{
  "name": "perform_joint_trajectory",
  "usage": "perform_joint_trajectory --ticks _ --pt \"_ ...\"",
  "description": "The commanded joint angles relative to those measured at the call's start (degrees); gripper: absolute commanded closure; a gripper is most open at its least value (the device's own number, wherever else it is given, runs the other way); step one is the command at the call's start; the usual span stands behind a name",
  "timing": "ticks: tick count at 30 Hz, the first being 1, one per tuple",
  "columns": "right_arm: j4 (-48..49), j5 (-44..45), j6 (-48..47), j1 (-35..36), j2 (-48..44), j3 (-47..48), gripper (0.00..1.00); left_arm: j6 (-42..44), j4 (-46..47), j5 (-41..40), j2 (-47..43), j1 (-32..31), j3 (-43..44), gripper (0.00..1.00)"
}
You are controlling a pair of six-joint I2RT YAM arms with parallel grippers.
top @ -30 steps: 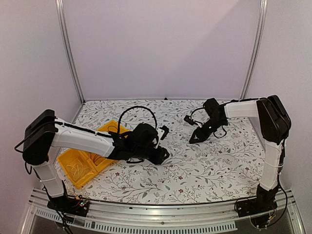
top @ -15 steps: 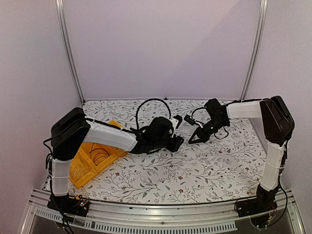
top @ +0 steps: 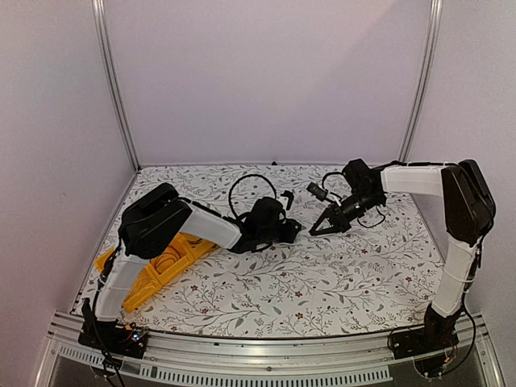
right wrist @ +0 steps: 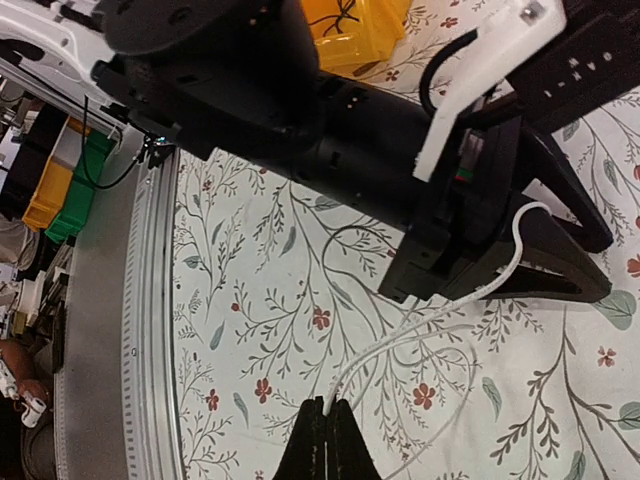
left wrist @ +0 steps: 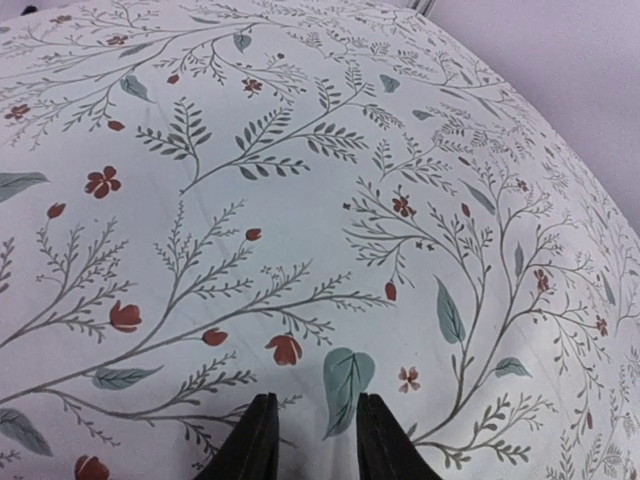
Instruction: Untangle the cables
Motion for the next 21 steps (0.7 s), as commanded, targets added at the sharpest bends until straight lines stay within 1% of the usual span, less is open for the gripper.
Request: perform_joint_trajectory --ticks 1,3,5,8,10,13,16,17,19,20,21 --pt "-8.88 -7.81 -5.67 -0.06 -7.32 2.49 1.00 -2.75 6.56 2.15 2.56 0.91 0.88 0.79" --pt "-11.27 -7.47 -7.36 -0.01 -10.91 3.21 1.00 -2.79 7.99 3.30 2.97 1.13 0.19 0.93" --pt "-12.04 -6.55 -8.16 -0.06 -15.48 3.14 1.00 -2.82 8.48 3.79 3.20 1.21 -0.44 1.00" --pt "-11.79 -4.75 -7.47 -0.06 -21.25 2.16 1.00 -3.13 10.33 3.52 2.76 1.33 -2.50 1.00" --pt "-11.63 -3.21 -7.01 -0.06 -23.28 1.37 1.00 -3.08 11.95 3.58 2.00 1.40 -4.00 1.00" --pt "-11.27 -0.29 -6.94 -0.06 -24.12 -0.19 1.00 -2.53 14.00 3.21 0.05 1.43 -6.74 1.00" --pt "-10.89 3.45 -6.45 -0.06 -23.01 -1.34 1.00 -2.84 14.20 1.74 -3.75 1.43 -10.91 1.00" --pt "-10.90 4.53 -6.39 -0.06 -22.43 -1.60 1.00 -3.25 14.24 0.30 -6.02 1.43 -12.95 0.98" --pt "-10.62 6.38 -6.55 -0.06 -21.45 -2.56 1.00 -4.41 13.97 -2.91 -9.85 1.38 -17.30 0.82" --pt "-10.37 7.08 -6.65 -0.05 -20.99 -3.03 1.00 -4.91 13.57 -4.60 -11.74 1.30 -19.46 0.76" --pt "-10.11 7.78 -6.84 -0.06 -20.71 -3.54 1.00 -5.28 13.69 -6.24 -13.90 1.34 -22.74 0.72"
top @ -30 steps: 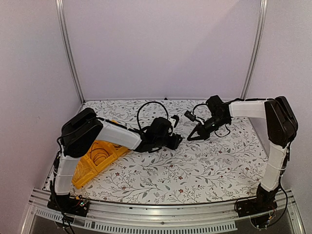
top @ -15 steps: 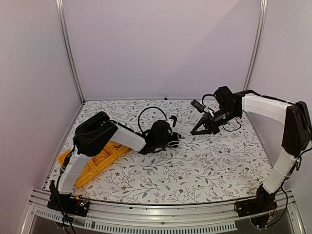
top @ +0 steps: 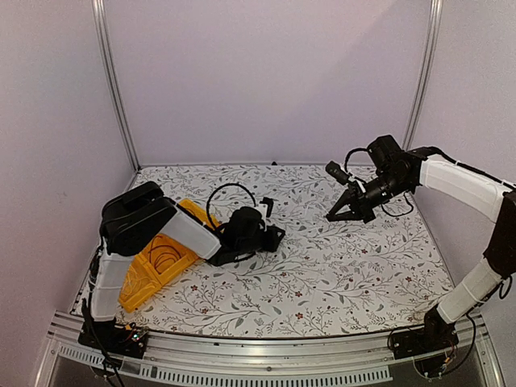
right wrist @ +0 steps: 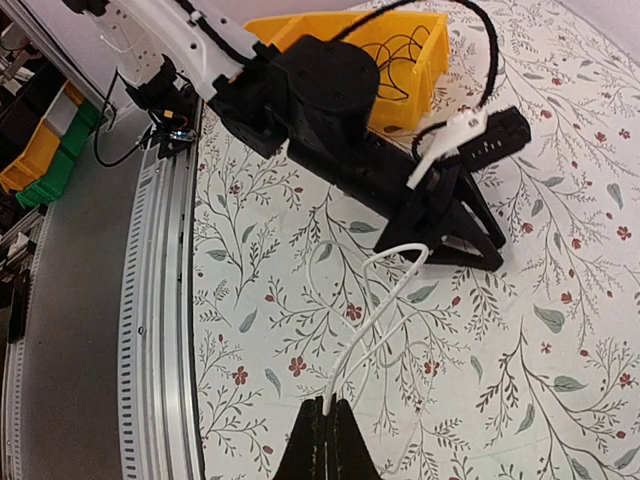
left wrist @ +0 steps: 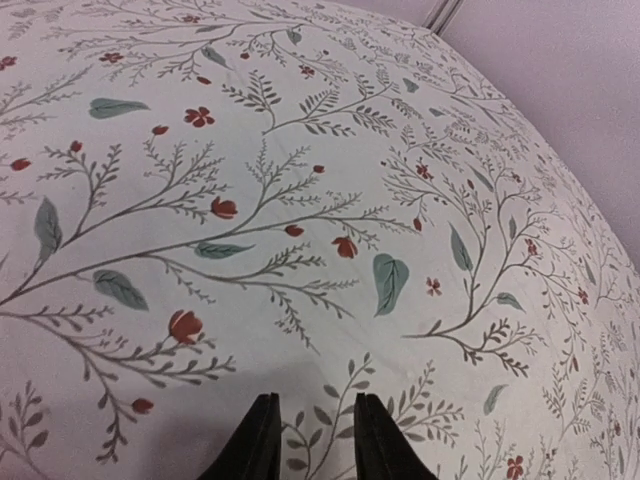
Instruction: Untangle the cables
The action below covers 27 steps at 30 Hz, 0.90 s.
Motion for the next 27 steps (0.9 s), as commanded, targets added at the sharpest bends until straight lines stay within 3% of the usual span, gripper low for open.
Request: perform_joint_trajectory --ticks 1,4,7,13,18,22,27 --pt "0.08 5.55 -1.08 -0.06 2.56 -2.48 1.00 -1.97 0.65 -7.93 -10.21 0.37 -9.63 0.69" --pt "2.02 7.60 -0.87 -0.08 4.81 -3.28 1.00 -1.91 2.62 -9.44 -14.71 0.06 -15.20 0.63" --pt "4.71 10.41 0.23 -0.94 9.53 -2.63 1.00 1.22 4.96 -5.81 -16.07 -0.10 -16.59 0.61" --pt "11.32 20.07 8.67 -6.41 20.63 3.72 0.74 4.72 4.74 1.71 -12.99 -0.15 -11.71 0.58" --pt "16.64 20.32 8.41 -6.52 15.05 -4.08 0.62 5.58 3.68 5.70 -10.64 -0.20 -7.76 0.57" --pt "17.73 18.85 5.80 -6.47 10.28 -9.37 0.59 6.20 0.16 7.74 -7.74 -0.01 -2.86 0.57" --pt "16.12 11.86 4.49 -5.89 10.78 -9.33 0.56 5.86 -4.05 9.32 -5.58 0.34 1.72 0.57"
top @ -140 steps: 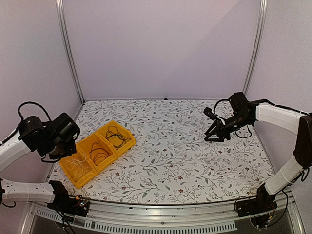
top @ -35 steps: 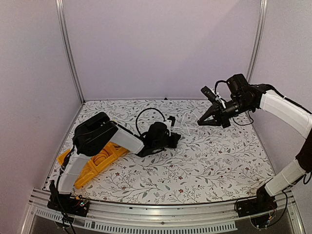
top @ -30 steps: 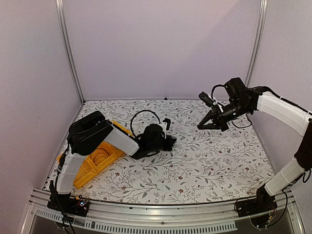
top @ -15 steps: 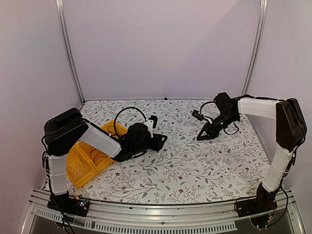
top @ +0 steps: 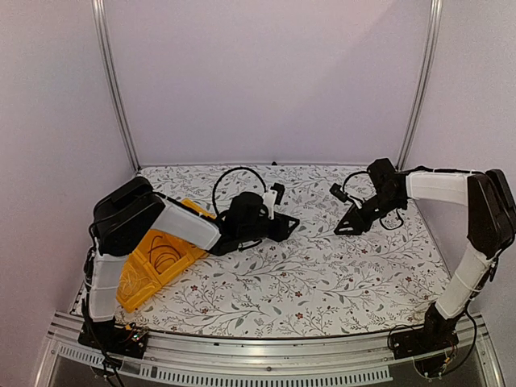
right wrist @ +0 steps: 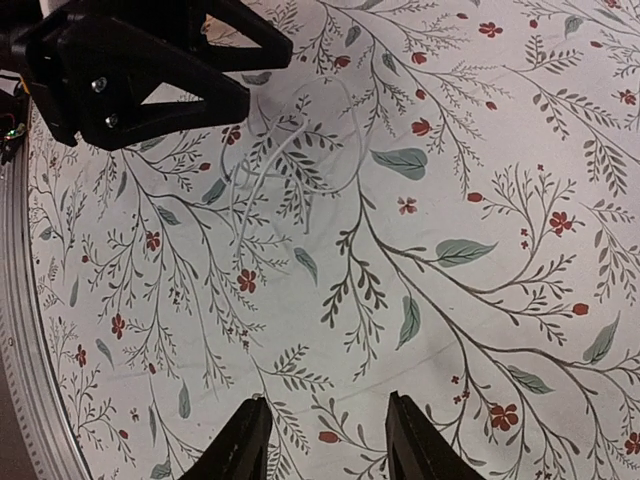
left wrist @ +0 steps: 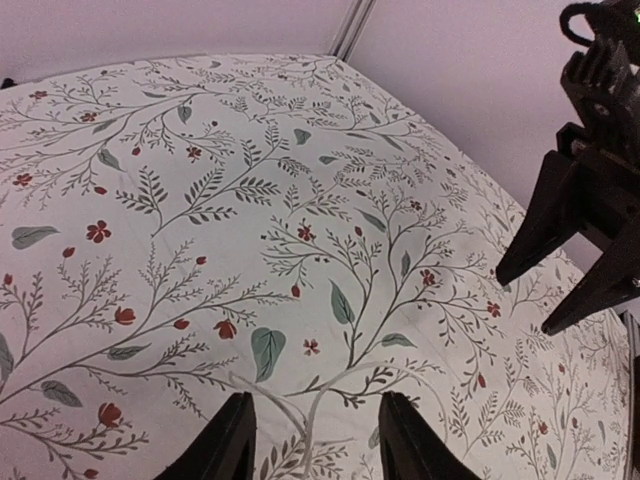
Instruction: Untangle the cables
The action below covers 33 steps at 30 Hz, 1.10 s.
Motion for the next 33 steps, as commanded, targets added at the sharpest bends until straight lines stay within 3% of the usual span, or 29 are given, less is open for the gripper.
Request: perform_joint_trajectory --ticks 1,13,18,22,25,27,31,33 --pt "1.37 -5.04 -1.26 1.55 0.13 0.59 0.56 0.42 -3.61 2.78 1.06 0.40 1.89 0.57" --pt "0.70 3.54 2.28 11.22 10.24 12.80 0.48 -6.85 -5.42 9.60 0.83 3.75 1.56 0.59" --pt "-1.76 2.57 4.96 11.35 16.64 19.11 0.48 -9.15 -5.44 13.77 3.86 5.03 5.98 0.61" --pt "-2.01 1.68 5.53 11.77 18.42 18.78 0.51 -11.23 -7.65 17.94 7.40 5.60 11.01 0.65" --pt "-1.56 1.10 5.61 11.74 17.88 17.76 0.61 -12.93 -9.06 19.76 9.50 6.03 13.78 0.75" --pt "-1.51 0.72 5.47 11.73 17.49 17.31 0.76 -13.95 -8.74 20.48 10.23 6.23 14.24 0.82" --pt "-1.33 0.14 5.14 11.73 16.84 16.22 0.94 -14.62 -7.88 20.78 9.94 6.66 13.87 1.00" --pt "-1.40 0.57 4.77 11.73 16.19 15.31 1.00 -14.42 -6.73 19.17 7.90 6.97 11.50 1.00"
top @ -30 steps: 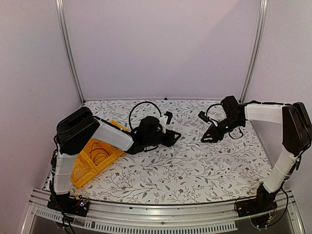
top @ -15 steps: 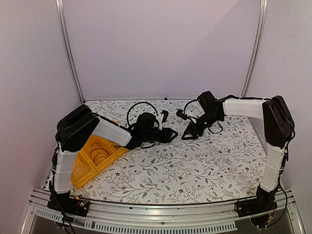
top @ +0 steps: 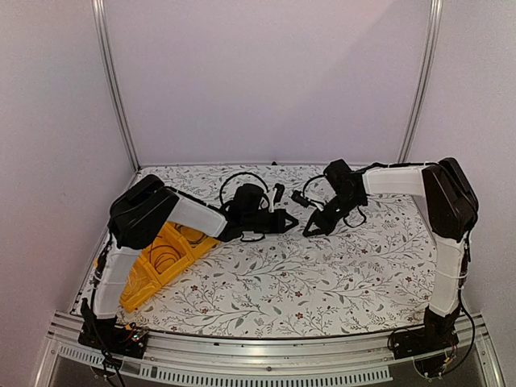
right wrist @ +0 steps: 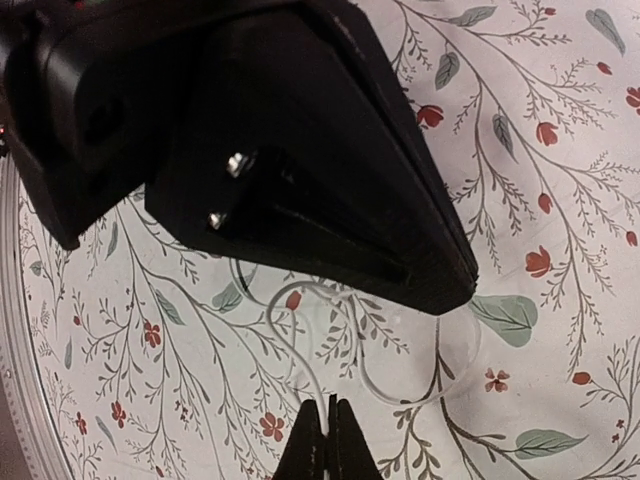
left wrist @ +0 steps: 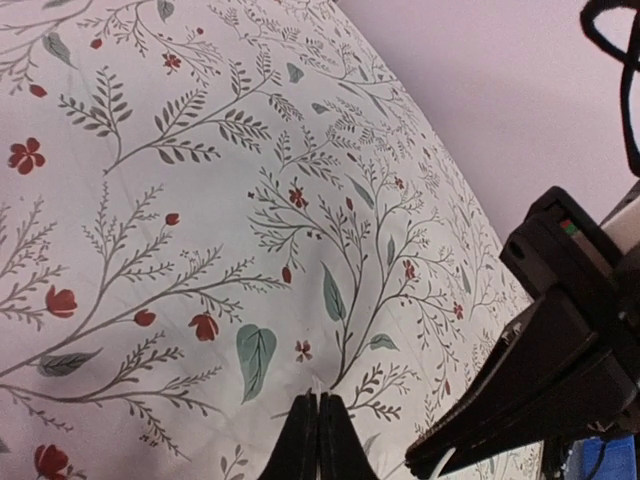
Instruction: Untangle the cables
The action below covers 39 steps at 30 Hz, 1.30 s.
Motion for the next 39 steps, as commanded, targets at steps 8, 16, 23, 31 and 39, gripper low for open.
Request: perform_joint_trajectory --ticks 8,16,23,31,39 --pt "2.55 -2.10 -0.87 -8.10 -9.80 -8.78 1.00 5.11 3.71 -13.34 -23.20 4.54 -20.22 1.00" --pt "4.18 -2.34 1.69 -16.75 -11.81 -9.94 1.00 12.00 -3.31 -26.17 -45.31 5.49 -30.77 1.00" --pt "4.71 -1.22 2.34 -17.18 -11.75 -10.15 1.00 15.82 -9.27 -35.47 -59.12 5.48 -34.88 1.00" --pt "3.34 -5.90 1.41 -17.18 -12.38 -9.59 1.00 15.76 -8.31 -29.14 -58.69 5.42 -35.71 1.00" --pt "-2.69 -17.62 -0.58 -16.29 -20.12 -5.60 1.00 36.09 1.11 -22.52 -50.85 -5.08 -35.55 0.58"
